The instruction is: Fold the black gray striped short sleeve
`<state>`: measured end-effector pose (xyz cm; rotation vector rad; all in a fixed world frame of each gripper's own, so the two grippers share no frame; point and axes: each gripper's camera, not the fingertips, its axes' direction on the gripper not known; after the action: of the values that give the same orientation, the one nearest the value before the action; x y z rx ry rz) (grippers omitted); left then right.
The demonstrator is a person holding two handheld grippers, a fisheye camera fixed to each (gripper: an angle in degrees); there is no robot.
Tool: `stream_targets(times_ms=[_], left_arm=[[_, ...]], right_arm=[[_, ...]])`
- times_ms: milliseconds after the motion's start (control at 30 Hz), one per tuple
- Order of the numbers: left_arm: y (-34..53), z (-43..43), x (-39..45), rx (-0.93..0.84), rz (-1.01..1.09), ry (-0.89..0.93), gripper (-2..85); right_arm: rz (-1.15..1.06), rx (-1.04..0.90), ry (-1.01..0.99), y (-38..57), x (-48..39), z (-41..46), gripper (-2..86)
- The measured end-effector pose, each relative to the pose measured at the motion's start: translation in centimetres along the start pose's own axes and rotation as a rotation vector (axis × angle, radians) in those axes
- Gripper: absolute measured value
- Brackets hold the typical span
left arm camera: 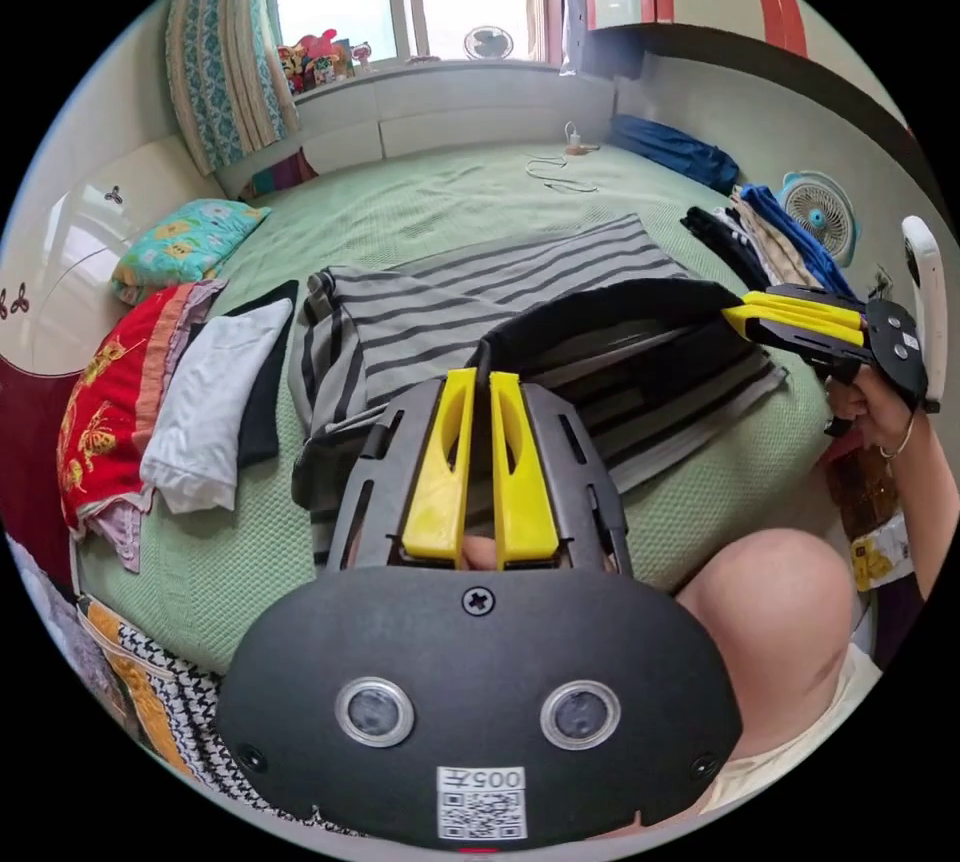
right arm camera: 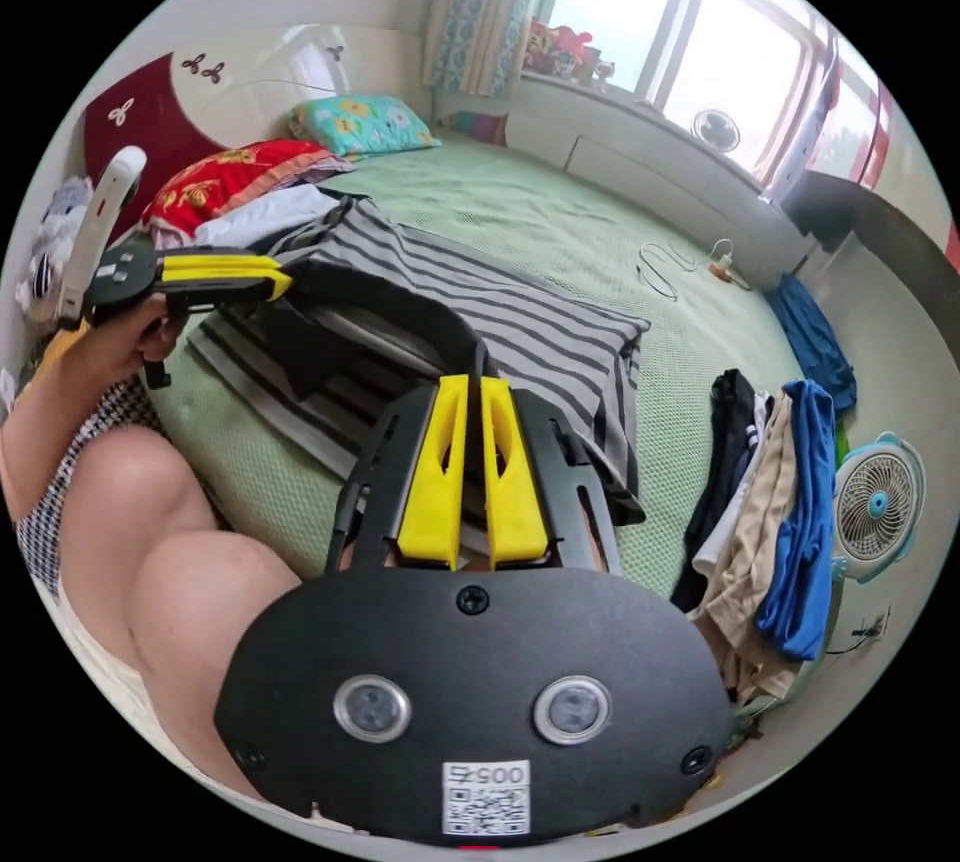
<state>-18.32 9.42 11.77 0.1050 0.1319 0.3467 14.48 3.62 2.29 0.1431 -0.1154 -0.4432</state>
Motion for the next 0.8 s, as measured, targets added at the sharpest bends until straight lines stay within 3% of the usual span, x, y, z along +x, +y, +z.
stream_targets(times_ms=[300,433,600,800], left_arm=[[6.9,-1.6,-2.9,-0.074,-0.016,0.078,7.5],[9.8,-4.6,-6.7,-0.028,-0.079,0.060,7.8],[11.0,-4.9,-13.2,-0.003,-0.230,0.058,9.3],[10.9,-1.9,-17.9,-0.019,-0.364,0.071,11.2]], right_arm=[[-0.118,-0.158,0.018,3.3,-3.5,2.6,1.7],[-0.128,-0.202,-0.044,3.2,-2.7,1.2,3.0],[-0.079,-0.034,-0.193,-2.2,-2.6,-2.2,7.6],[-0.184,0.041,-0.209,-10.0,-7.8,-1.0,9.0]])
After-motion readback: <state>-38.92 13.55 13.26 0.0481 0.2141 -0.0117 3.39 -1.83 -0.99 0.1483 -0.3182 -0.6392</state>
